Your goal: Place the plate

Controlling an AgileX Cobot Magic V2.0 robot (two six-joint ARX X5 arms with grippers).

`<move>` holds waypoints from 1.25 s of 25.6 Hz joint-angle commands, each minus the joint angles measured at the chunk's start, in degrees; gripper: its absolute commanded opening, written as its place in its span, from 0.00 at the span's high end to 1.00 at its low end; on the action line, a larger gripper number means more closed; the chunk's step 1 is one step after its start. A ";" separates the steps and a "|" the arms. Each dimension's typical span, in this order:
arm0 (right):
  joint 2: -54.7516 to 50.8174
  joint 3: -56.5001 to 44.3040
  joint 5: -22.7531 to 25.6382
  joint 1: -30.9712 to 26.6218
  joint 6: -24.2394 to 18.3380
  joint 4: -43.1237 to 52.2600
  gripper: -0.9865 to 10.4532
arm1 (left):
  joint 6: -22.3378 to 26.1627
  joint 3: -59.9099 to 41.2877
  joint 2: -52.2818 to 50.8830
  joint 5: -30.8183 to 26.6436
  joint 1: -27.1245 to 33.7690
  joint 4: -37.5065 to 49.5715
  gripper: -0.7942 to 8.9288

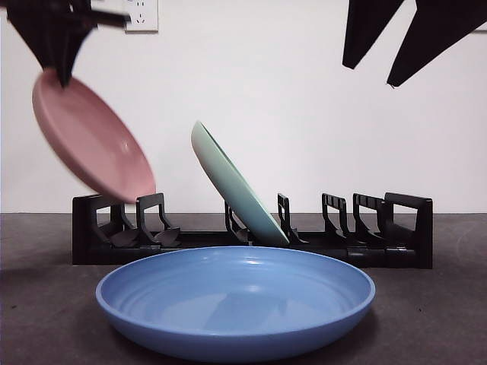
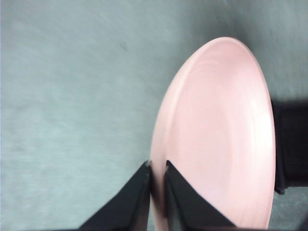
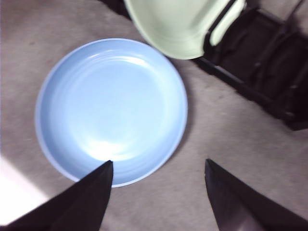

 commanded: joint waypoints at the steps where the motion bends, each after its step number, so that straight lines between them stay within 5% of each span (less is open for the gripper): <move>1: 0.33 0.92 2.93 0.48 -0.07 0.22 0.65 | 2.01 5.75 0.70 -0.33 -0.17 -4.22 0.90; 4: -0.26 0.92 7.13 -0.17 -1.38 0.13 0.65 | 3.06 7.30 -1.27 -0.33 -0.13 -9.51 0.90; 11: -1.51 0.92 7.34 -2.47 -2.82 0.17 0.65 | 2.82 5.05 -6.51 0.42 -0.04 -12.41 0.90; 17: -2.95 0.92 7.30 -4.00 -2.82 0.17 0.65 | 1.68 -6.51 -14.47 1.60 -0.17 -11.96 0.90; 25: -4.85 0.92 7.34 -4.46 -2.82 0.15 0.65 | -2.29 -34.01 -30.42 19.23 -0.26 4.39 0.90; 32: -5.25 0.92 7.32 -4.46 -2.80 0.17 0.65 | -7.78 -51.74 -36.50 27.36 -3.30 14.93 0.90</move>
